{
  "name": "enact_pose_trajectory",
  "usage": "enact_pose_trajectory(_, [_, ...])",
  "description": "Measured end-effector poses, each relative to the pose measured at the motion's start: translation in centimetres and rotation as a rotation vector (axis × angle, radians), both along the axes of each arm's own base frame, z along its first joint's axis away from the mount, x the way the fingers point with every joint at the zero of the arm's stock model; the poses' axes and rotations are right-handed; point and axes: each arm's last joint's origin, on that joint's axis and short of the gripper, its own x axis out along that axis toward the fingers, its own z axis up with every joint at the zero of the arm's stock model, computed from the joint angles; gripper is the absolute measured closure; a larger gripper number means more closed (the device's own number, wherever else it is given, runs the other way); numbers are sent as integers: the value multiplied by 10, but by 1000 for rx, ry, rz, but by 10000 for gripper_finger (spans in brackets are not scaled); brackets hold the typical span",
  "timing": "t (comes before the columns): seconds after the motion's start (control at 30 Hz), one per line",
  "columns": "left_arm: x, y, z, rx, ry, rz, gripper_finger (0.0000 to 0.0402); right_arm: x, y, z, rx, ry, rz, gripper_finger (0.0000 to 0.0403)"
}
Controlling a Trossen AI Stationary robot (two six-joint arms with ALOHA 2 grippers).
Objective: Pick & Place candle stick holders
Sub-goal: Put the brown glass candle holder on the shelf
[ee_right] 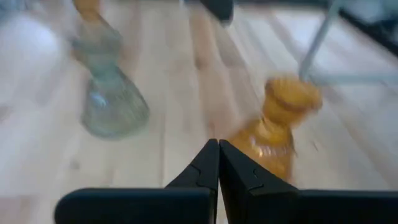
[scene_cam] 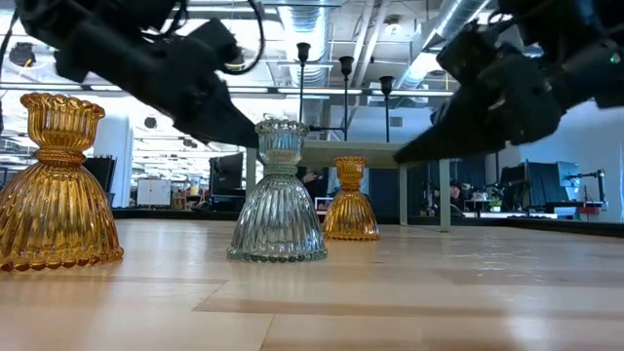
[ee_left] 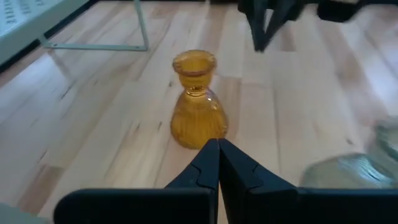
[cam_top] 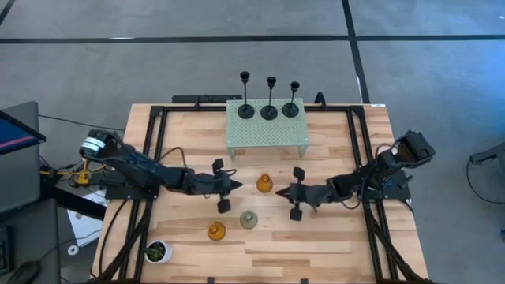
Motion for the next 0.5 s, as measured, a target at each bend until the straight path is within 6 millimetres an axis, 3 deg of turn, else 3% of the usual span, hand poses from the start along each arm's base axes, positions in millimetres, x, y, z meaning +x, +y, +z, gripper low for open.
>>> enact_pose_trajectory(0.17, [-18, -7, -4, 12, -6, -53, 399, -11, -25, -9, 14, -59, -46, 403])
enact_pose_trajectory(0.33, [-35, -17, -9, 131, 4, -151, 399, -9, -36, -11, 50, -42, 9, 403])
enact_pose_trajectory(0.5, [-43, -16, 0, 123, -48, -145, 399, -8, -44, -11, 33, -41, -8, 402])
